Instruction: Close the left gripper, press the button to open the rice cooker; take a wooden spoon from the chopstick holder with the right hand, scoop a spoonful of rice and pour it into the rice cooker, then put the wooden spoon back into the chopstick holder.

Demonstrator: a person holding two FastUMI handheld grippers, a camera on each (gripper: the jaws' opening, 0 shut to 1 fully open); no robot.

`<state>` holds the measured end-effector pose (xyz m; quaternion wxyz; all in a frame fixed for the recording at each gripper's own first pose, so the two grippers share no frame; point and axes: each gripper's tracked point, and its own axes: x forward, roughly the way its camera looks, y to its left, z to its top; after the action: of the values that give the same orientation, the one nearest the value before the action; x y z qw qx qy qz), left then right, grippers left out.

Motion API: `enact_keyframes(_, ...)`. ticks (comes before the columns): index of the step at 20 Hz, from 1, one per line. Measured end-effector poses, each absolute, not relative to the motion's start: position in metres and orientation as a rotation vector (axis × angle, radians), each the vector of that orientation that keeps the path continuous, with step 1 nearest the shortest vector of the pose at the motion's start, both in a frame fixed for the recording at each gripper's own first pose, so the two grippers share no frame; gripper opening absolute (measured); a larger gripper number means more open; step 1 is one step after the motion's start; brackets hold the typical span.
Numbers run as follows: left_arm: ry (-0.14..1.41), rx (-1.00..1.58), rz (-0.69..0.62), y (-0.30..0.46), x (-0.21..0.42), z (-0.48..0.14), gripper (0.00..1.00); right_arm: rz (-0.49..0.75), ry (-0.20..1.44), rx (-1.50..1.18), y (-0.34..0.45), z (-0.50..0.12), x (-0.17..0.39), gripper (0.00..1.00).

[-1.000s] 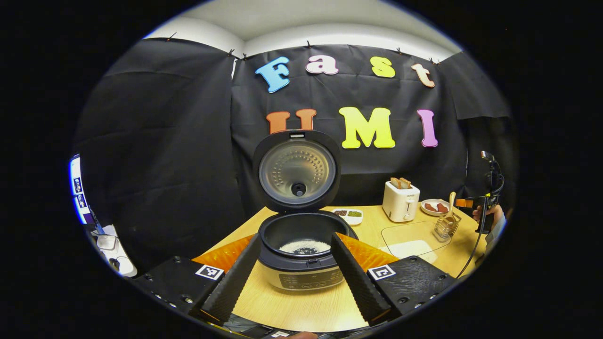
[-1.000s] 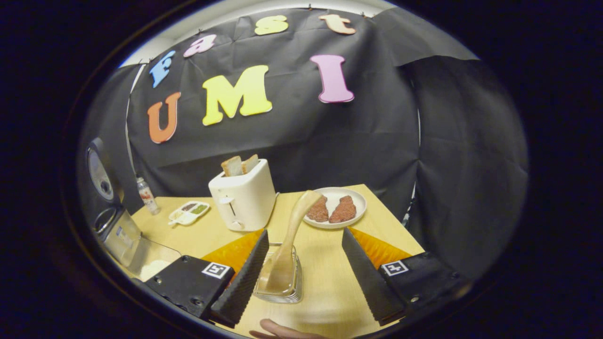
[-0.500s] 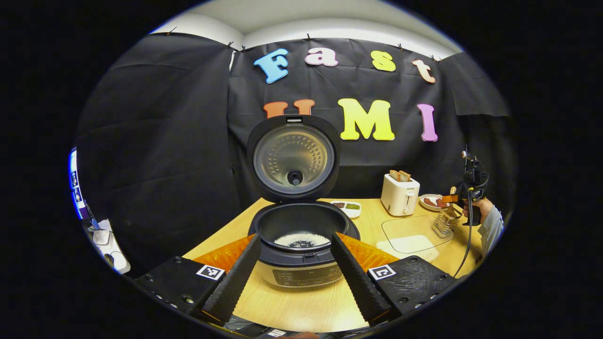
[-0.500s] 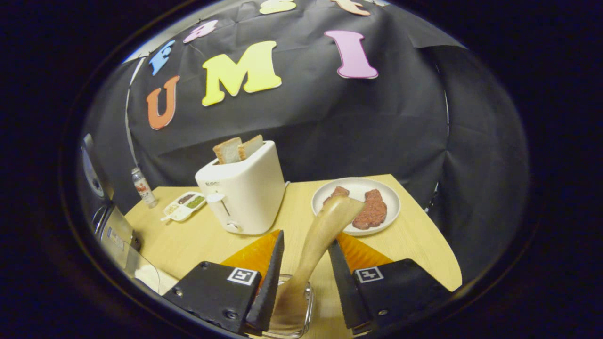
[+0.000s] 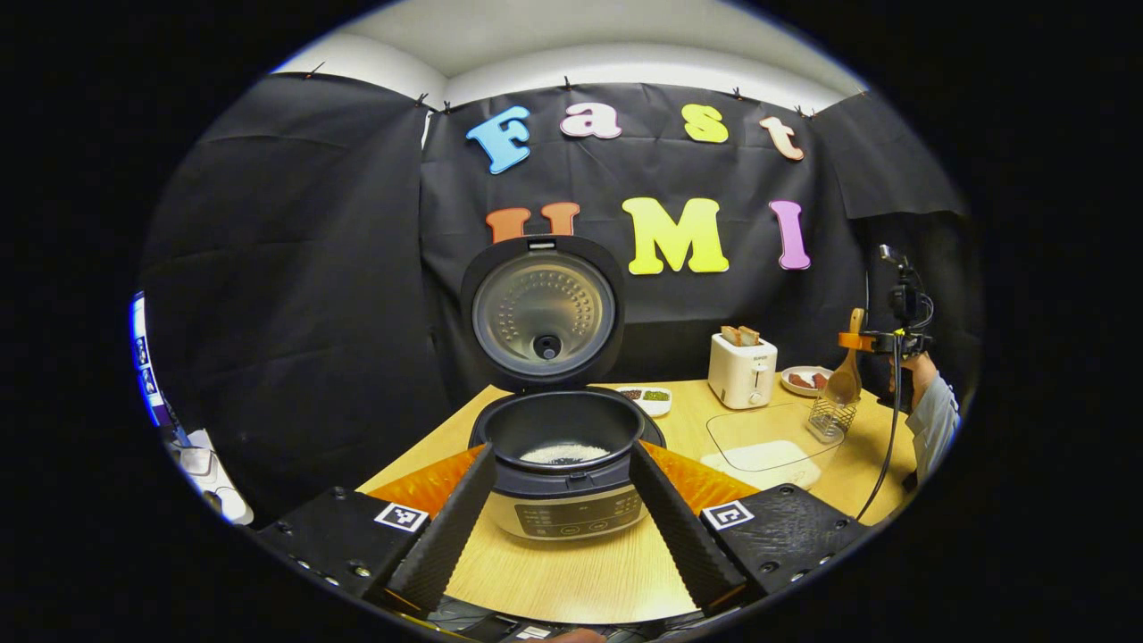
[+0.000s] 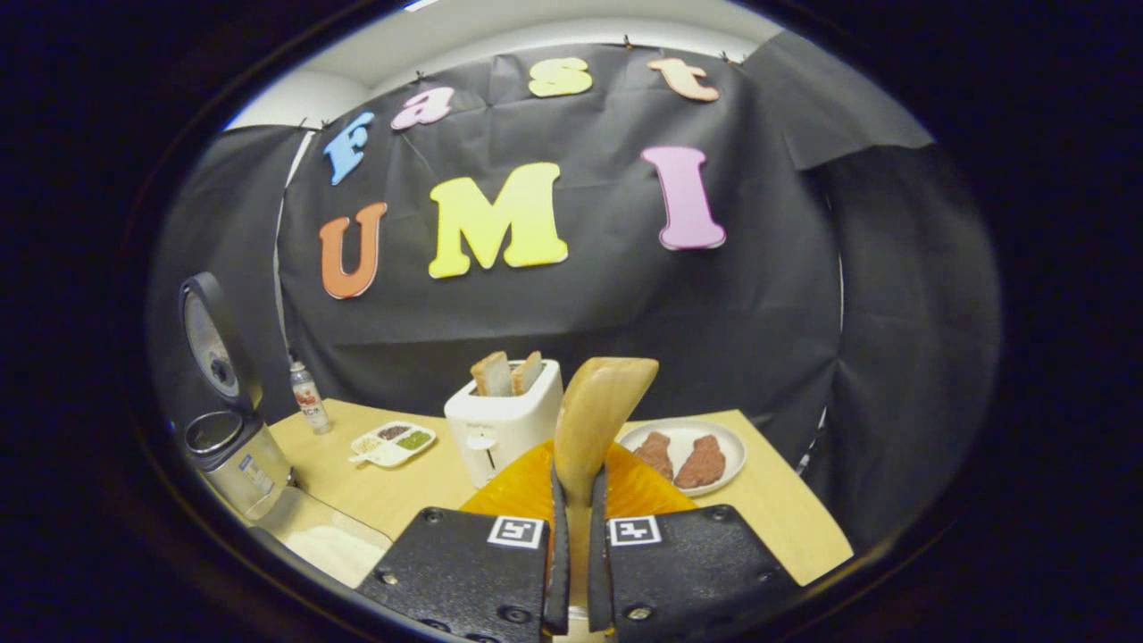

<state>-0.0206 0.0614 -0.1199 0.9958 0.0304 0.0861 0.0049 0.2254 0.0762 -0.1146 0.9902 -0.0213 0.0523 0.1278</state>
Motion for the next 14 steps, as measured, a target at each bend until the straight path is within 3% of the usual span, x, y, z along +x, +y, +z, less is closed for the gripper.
enact_keyframes(2,0.159,0.054,0.014,0.065,-0.026,-0.117,0.96,0.221,0.046,-0.073,0.074,-0.090,0.207,0.11)
enact_keyframes(8,0.150,0.011,0.013,0.074,-0.036,-0.119,0.96,0.268,-0.038,-0.077,0.106,-0.047,0.141,0.10)
enact_keyframes(14,0.132,-0.060,-0.063,0.066,-0.043,-0.121,0.96,0.356,-0.056,-0.104,0.175,-0.056,0.093,0.09)
